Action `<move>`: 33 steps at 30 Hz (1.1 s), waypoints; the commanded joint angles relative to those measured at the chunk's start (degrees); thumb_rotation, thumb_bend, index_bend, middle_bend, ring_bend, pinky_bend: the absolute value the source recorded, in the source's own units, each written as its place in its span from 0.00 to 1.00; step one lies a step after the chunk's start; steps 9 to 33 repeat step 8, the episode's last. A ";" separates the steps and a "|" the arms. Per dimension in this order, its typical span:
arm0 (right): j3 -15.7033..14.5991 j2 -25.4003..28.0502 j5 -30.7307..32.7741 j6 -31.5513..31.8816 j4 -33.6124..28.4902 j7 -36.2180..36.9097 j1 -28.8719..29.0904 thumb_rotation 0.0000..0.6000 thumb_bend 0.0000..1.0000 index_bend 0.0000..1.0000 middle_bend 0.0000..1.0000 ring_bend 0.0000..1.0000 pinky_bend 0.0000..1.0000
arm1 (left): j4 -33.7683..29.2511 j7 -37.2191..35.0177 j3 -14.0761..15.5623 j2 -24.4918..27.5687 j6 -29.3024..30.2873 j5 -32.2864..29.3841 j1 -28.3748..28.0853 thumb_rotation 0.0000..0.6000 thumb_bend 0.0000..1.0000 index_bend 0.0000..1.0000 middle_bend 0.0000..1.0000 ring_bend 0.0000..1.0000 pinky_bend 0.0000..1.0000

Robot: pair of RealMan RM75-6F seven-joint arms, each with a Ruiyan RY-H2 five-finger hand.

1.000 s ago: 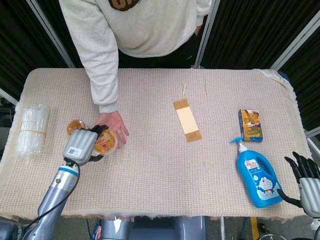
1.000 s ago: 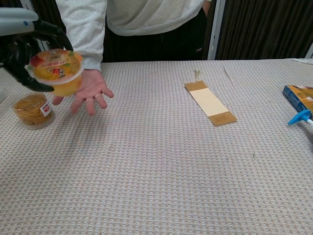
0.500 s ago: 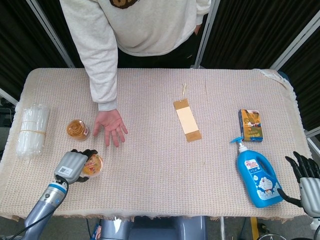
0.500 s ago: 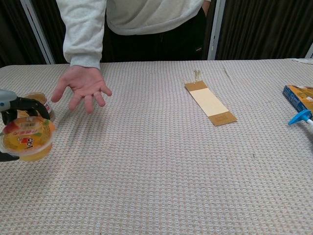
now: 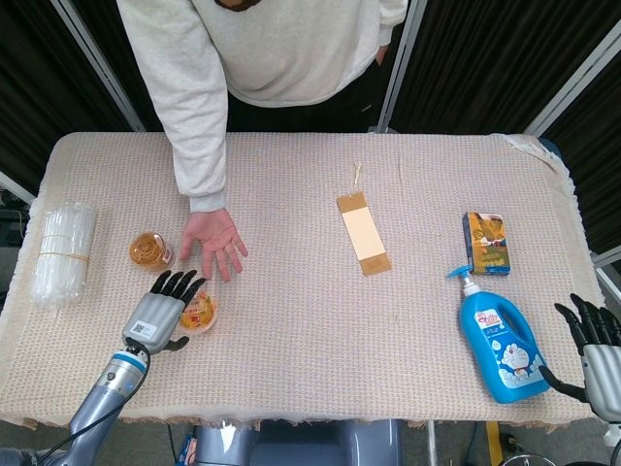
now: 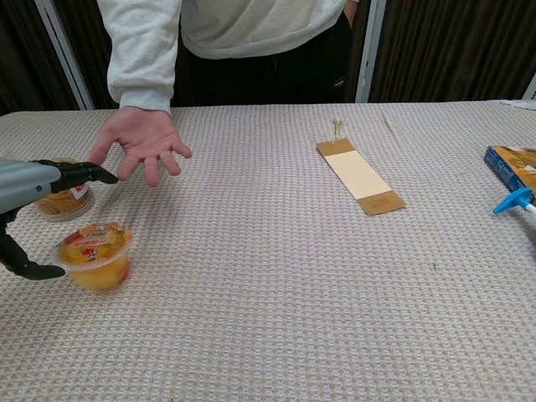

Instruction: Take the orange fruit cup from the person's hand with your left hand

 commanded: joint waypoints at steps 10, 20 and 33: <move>0.00 -0.20 -0.21 0.04 -0.16 -0.65 0.06 1.00 0.11 0.12 0.00 0.00 0.00 | -0.78 -11.84 6.86 9.21 13.53 16.87 11.10 1.00 0.19 0.01 0.00 0.00 0.00; 0.00 -0.20 -0.21 0.04 -0.16 -0.65 0.06 1.00 0.11 0.12 0.00 0.00 0.00 | -0.78 -11.84 6.86 9.21 13.53 16.87 11.10 1.00 0.19 0.01 0.00 0.00 0.00; 0.00 -0.20 -0.21 0.04 -0.16 -0.65 0.06 1.00 0.11 0.12 0.00 0.00 0.00 | -0.78 -11.84 6.86 9.21 13.53 16.87 11.10 1.00 0.19 0.01 0.00 0.00 0.00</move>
